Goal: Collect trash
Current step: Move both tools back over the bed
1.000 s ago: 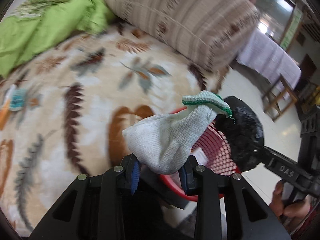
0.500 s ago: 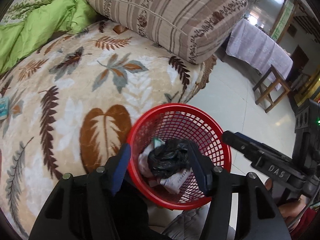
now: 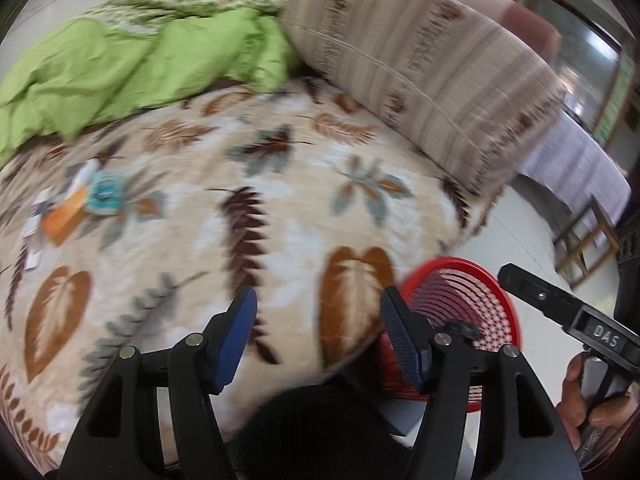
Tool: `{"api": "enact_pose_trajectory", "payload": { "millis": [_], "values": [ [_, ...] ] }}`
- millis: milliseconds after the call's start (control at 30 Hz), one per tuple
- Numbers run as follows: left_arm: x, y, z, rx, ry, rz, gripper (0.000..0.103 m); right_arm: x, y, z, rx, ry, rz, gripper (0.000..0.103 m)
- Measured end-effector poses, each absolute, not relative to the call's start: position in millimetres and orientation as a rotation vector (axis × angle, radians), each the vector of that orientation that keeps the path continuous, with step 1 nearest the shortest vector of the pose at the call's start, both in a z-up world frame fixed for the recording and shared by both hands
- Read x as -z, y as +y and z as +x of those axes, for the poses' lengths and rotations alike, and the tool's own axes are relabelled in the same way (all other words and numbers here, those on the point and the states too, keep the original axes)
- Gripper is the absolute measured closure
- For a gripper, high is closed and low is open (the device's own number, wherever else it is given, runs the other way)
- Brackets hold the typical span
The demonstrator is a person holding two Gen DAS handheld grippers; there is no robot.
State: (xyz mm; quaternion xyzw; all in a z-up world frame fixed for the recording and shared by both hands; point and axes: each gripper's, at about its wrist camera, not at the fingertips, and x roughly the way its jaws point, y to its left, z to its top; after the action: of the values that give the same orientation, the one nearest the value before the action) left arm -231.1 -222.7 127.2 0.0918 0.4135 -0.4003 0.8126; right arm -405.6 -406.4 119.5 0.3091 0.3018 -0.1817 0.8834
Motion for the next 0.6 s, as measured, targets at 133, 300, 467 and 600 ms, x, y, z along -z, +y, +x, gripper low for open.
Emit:
{"api": "enact_pose_trajectory", "payload": {
  "millis": [133,300,467,600],
  "values": [
    [-124,-190,-206,0.771,0.877,0.168,0.04,-126,-382,-368,0.287,0.642,0.598,0.04],
    [-115,-147,-176,0.663,0.872,0.14,0.04,-128,-347,-319,0.177,0.681,0.538,0.037],
    [-111,-104,-143,0.542,0.866,0.085,0.04,-123,-321,-277,0.106,0.722,0.492,0.037],
    [-106,-70,-112,0.424,0.856,0.031,0.04,-119,-303,-237,0.049,0.766,0.483,0.037]
  ]
}}
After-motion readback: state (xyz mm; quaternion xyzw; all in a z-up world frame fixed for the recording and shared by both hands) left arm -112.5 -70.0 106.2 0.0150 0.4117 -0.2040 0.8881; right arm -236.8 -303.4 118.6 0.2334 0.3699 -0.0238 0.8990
